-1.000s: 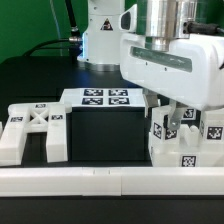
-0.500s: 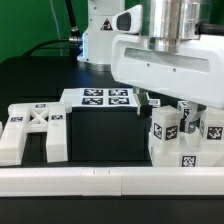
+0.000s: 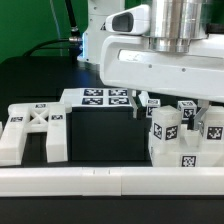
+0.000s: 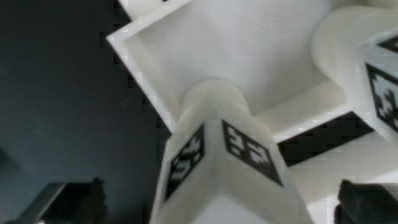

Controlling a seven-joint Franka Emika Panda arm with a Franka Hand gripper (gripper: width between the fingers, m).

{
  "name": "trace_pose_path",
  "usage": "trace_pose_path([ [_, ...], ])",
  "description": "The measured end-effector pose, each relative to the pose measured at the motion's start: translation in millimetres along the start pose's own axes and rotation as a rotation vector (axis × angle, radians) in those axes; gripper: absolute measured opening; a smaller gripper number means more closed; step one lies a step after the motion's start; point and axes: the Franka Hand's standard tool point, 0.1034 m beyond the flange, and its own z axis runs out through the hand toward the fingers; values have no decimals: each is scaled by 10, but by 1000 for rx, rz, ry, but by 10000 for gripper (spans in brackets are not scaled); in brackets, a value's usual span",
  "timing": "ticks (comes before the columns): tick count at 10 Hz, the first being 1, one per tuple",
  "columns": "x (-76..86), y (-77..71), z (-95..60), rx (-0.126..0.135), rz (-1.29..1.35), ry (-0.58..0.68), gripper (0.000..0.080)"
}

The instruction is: Assemble chair

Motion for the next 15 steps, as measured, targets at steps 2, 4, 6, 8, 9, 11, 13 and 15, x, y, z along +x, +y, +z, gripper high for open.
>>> trace_pose_path([
  [2, 21, 21, -5, 0, -139, 1, 649],
  [4, 17, 17, -4, -3, -258, 2, 649],
  [6, 19, 23, -3, -11, -395, 3, 649],
  [8, 30, 45, -2, -18, -502, 3, 649],
  [9, 30, 49, -2, -18, -520, 2, 533],
  [11, 30, 48, -2, -17, -503, 2, 350],
  [13, 35, 42, -12, -16, -474, 5, 292],
  [15, 36, 43, -13, -14, -322, 6, 292],
])
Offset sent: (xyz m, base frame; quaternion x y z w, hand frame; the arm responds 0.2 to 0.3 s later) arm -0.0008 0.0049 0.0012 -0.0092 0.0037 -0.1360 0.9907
